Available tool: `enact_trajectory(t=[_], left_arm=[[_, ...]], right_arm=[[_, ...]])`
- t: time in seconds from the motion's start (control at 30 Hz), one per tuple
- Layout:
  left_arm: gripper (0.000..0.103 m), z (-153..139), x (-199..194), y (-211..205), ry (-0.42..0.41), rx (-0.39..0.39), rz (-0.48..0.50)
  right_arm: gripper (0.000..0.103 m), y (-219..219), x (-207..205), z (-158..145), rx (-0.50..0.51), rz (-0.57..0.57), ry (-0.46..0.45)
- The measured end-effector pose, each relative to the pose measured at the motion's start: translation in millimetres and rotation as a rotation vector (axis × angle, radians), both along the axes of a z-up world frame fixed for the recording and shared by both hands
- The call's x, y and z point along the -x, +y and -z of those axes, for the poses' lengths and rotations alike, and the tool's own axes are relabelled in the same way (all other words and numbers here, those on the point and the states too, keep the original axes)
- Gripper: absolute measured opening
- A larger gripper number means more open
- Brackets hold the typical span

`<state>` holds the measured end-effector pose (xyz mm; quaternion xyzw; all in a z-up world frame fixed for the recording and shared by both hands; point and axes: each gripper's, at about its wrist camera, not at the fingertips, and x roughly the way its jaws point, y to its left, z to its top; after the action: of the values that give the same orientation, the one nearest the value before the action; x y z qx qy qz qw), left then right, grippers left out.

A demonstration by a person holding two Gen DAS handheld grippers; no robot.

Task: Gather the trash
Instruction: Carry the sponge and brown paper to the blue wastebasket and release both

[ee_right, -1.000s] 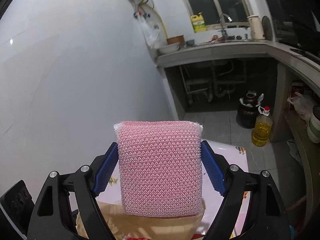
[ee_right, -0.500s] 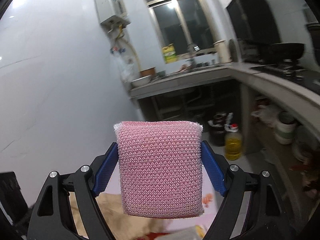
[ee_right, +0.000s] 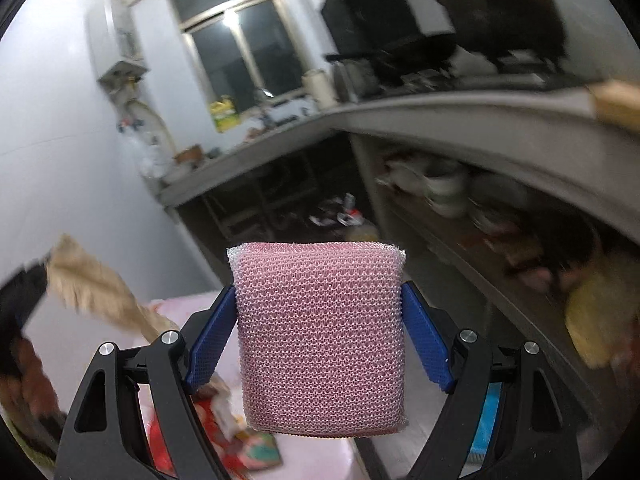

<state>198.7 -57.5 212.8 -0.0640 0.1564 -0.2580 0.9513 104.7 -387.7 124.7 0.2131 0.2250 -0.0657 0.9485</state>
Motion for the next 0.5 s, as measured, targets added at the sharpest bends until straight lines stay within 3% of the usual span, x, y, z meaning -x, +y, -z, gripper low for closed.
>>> enact_trajectory(t=[0.23,0.5], left_arm=[[0.0,-20,-16,-49,-0.028,-0.044,-0.007],[0.0,-40,3,-125,-0.087,-0.072,0.107]], right_arm=[[0.079,-37,39,41,-0.038,0.095,0.05],[0.079,-71,63,67,-0.051,0.171,0.088]])
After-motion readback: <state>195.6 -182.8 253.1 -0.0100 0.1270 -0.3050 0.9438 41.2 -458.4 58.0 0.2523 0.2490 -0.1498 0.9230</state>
